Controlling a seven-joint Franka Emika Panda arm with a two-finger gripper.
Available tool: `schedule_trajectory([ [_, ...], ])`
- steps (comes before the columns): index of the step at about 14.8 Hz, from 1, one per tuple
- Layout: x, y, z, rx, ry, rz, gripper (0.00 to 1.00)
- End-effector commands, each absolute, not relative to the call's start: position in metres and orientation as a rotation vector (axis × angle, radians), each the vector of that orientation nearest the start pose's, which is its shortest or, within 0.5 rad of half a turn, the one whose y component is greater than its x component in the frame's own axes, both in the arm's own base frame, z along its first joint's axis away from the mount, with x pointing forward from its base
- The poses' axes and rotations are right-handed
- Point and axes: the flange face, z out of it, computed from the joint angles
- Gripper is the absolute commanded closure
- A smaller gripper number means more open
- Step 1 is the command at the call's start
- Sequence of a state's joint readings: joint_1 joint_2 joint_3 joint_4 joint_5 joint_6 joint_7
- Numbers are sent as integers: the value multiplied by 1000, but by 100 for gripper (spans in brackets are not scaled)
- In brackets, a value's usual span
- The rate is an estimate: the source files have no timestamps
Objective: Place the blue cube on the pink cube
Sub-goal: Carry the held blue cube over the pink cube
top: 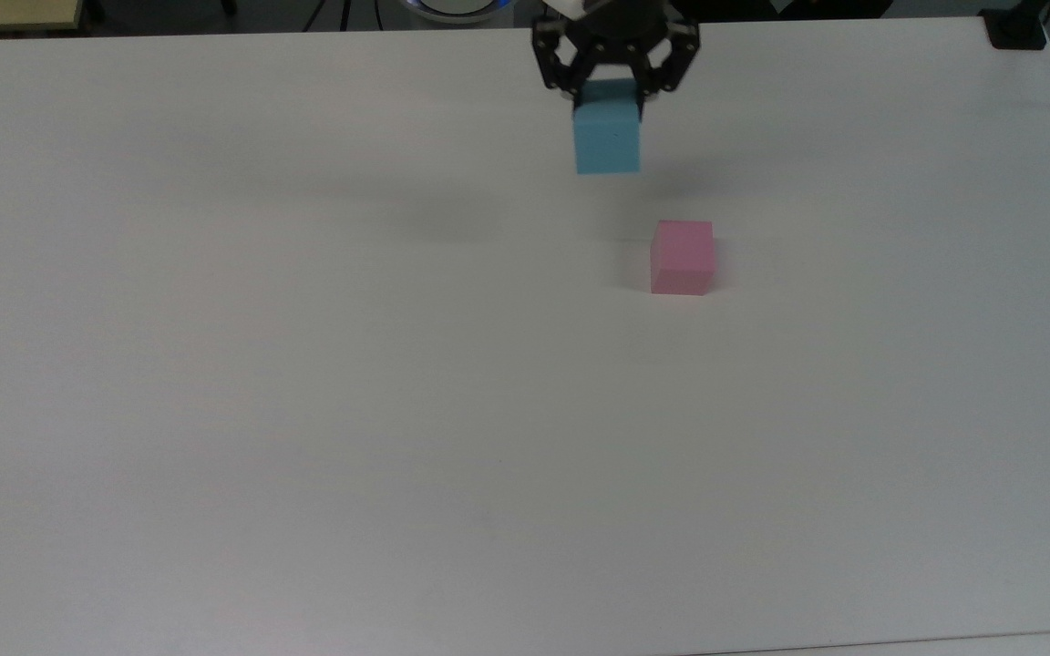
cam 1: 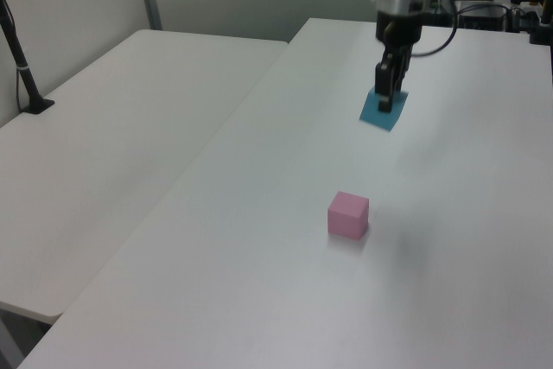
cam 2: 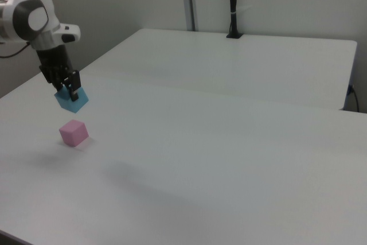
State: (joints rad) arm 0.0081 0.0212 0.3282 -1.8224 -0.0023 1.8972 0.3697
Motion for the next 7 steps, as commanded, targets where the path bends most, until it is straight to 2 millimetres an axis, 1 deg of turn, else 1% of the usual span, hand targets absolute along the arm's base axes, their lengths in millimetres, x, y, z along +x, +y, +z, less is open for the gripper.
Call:
schedule_trajectory([
  [1,556,217,491,-3087,89,-53,50],
  [2,559,225,486,-3083,86,-51,50],
  [3,565,234,476,-3078,85,-27,50],
  [5,573,243,463,-3103,102,-23,50],
  [7,579,256,448,-3118,91,-18,50],
])
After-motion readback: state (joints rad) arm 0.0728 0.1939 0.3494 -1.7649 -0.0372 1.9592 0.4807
